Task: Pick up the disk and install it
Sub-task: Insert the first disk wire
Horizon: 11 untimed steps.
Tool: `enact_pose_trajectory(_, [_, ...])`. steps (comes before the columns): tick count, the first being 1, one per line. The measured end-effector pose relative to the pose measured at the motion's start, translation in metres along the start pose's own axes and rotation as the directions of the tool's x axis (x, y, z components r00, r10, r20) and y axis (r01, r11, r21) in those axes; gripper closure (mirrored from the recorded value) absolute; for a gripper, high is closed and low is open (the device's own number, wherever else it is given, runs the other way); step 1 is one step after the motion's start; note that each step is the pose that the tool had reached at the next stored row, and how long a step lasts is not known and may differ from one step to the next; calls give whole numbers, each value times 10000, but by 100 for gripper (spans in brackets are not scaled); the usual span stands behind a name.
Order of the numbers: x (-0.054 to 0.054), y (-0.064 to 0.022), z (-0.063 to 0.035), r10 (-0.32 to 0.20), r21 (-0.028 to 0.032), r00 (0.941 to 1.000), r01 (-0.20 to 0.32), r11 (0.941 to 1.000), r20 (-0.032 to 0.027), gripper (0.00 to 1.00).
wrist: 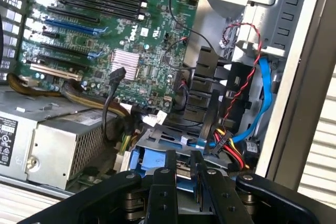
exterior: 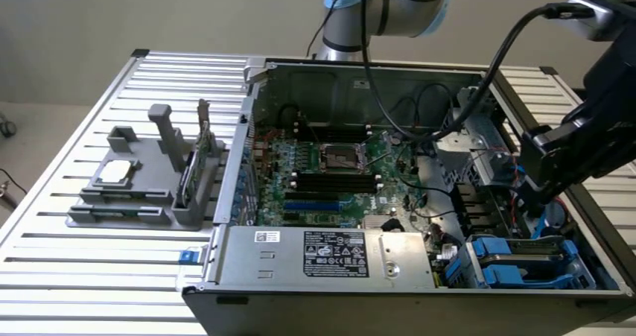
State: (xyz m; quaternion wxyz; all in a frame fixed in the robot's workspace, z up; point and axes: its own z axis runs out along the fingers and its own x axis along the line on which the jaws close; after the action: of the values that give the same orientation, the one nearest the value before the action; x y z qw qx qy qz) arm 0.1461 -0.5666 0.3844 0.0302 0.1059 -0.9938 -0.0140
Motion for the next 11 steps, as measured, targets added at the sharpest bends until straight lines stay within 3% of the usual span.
enact_pose_trajectory(3, [0, 1, 1, 301, 3, 9995, -301, 9995, 119, 74])
enact_pose_trajectory(11, [-1, 6, 1, 859, 48, 9942, -864, 9963, 642, 74])
